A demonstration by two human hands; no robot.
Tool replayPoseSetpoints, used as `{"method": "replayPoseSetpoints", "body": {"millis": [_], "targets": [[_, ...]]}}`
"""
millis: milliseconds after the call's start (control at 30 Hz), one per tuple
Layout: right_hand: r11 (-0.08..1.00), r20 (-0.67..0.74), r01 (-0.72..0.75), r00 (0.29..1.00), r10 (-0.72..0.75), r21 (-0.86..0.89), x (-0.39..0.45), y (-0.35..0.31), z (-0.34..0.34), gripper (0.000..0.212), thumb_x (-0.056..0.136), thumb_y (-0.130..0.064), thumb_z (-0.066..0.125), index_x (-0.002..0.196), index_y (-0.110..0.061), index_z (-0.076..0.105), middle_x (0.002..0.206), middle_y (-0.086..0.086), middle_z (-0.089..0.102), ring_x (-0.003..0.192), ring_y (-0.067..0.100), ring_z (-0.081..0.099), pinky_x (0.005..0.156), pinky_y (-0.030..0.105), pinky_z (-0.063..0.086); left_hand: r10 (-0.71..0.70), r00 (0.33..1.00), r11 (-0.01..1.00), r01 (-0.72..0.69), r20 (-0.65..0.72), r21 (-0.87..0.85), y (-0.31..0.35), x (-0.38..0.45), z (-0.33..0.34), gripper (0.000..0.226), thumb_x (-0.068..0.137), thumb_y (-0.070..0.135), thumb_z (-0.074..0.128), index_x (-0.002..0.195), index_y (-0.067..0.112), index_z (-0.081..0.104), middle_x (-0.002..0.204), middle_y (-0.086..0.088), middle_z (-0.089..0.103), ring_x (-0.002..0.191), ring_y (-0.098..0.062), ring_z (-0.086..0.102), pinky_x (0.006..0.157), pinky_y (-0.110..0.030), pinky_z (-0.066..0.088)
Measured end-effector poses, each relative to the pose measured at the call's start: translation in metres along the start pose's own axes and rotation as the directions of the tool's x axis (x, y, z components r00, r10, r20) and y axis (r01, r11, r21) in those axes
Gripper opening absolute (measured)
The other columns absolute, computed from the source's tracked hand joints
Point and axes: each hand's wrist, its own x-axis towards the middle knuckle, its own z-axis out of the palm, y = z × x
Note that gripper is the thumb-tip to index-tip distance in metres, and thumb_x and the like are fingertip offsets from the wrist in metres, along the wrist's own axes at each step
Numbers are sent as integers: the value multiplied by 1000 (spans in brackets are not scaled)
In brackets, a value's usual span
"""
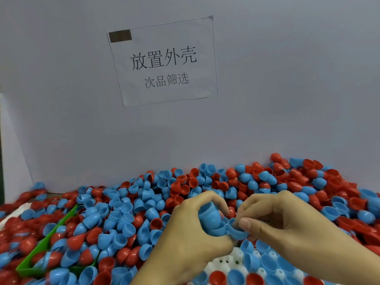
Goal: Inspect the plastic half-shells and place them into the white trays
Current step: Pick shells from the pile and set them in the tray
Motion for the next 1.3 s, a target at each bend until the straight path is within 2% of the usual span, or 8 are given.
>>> {"method": "replayPoseSetpoints", "body": {"millis": [400,567,667,767,867,967,1100,1300], "targets": [[993,-131,-82,989,70,-87,3,9,3,25,87,-17,70,71,-35,80,89,-29,69,85,-7,66,70,10,53,16,998,992,-8,62,-124,-8,2,1,40,67,31,92,96,29,63,92,3,69,76,-12,69,72,-25,57],[979,-133,-200,972,195,-30,4,11,5,20,91,-30,66,77,-25,80,75,-16,74,71,4,70,73,20,57,38,997,994,-31,67,-100,-7,3,2,39,68,37,88,92,29,57,87,-5,66,69,-13,64,67,-25,57],[973,-84,-216,974,209,-81,4,11,11,61,86,-60,54,81,-1,70,54,2,58,52,27,51,74,36,60,59,997,993,-63,43,101,-6,2,5,38,70,39,87,91,37,55,90,9,63,75,0,61,71,-20,55],[955,-32,-274,962,272,-111,2,7,11,88,62,-88,44,87,-10,76,55,6,53,56,30,49,71,31,56,102,993,935,-118,66,334,-7,1,8,39,74,41,84,94,45,50,104,23,54,99,5,52,85,-16,44],[944,30,-314,947,319,-101,1,10,4,55,67,-78,57,84,-30,80,97,-8,76,93,4,68,93,35,56,131,986,892,-162,102,422,-9,1,9,40,79,39,80,90,49,44,105,24,46,100,9,45,86,-16,38],[942,78,-319,942,327,-102,2,10,3,27,78,-60,68,80,-36,80,91,-25,73,87,-15,62,93,27,52,161,980,864,-198,119,463,-11,3,9,43,83,35,78,86,53,39,104,26,42,97,10,43,80,-14,37],[936,68,-330,938,340,-118,4,12,9,23,78,-58,68,76,-38,79,85,-26,72,74,-10,64,71,15,50,185,973,828,-230,138,511,-15,3,8,42,84,34,77,91,48,38,105,26,39,98,15,41,73,-10,36],[933,68,-359,931,359,-12,9,19,11,17,81,-47,74,79,-32,81,86,-19,74,86,7,66,78,22,53,206,970,826,-244,129,508,-17,5,7,45,81,38,80,92,47,38,106,28,38,101,14,40,75,-11,37]]}}
